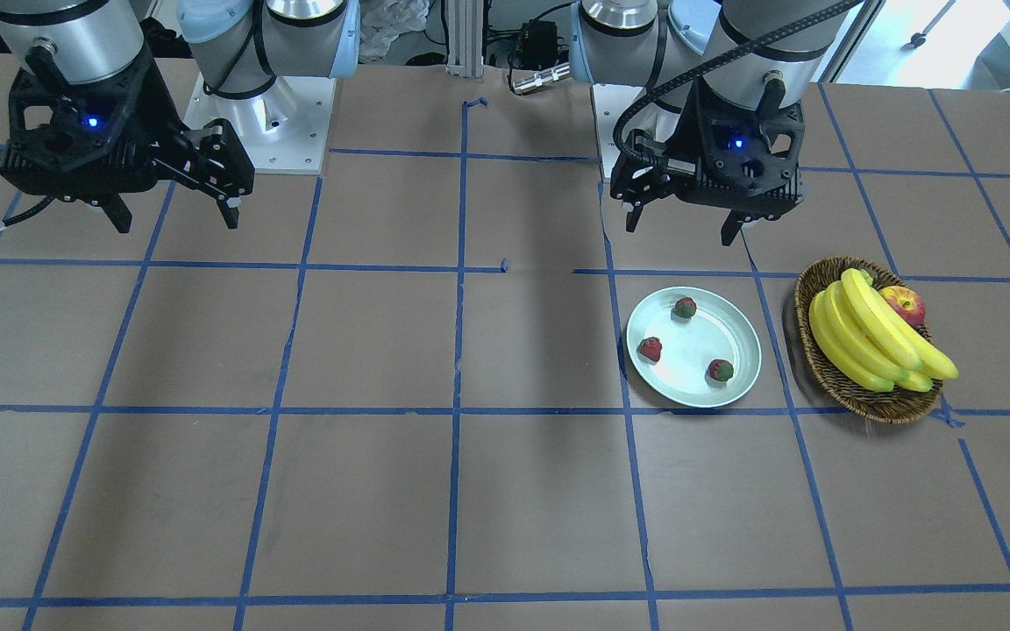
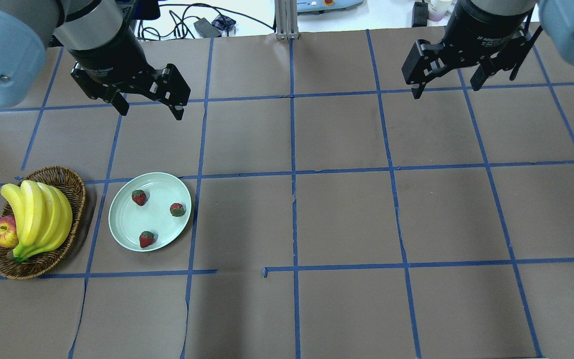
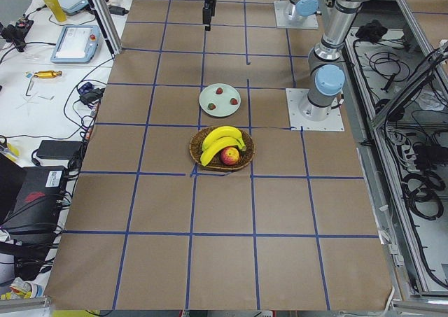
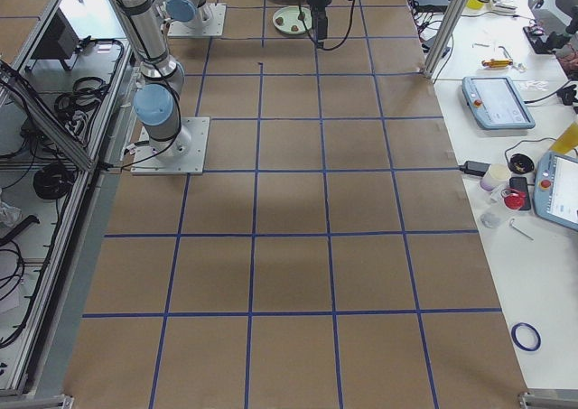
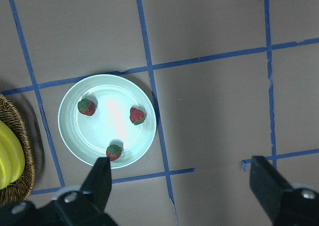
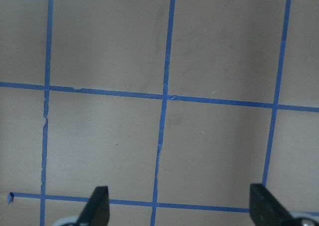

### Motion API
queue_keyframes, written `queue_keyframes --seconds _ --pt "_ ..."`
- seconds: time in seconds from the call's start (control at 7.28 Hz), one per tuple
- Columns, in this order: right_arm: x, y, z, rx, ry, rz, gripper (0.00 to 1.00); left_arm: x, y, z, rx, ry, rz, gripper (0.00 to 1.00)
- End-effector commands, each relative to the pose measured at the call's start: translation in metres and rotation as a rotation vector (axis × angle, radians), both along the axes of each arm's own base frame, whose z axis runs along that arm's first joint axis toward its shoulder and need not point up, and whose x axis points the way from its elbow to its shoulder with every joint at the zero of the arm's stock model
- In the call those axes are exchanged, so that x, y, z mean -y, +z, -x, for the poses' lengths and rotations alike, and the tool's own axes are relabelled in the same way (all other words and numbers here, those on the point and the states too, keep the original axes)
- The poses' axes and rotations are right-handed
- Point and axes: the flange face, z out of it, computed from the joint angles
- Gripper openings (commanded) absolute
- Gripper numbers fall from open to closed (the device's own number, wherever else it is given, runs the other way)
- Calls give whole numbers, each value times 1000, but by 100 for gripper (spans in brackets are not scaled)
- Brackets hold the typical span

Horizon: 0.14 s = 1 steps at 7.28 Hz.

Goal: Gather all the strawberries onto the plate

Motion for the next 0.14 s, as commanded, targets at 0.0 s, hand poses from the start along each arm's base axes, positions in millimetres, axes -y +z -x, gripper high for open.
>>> queue_keyframes --seconds 0.0 --pt "0 0 0 0 0 0 100 0 0 0 0 -1 0 100"
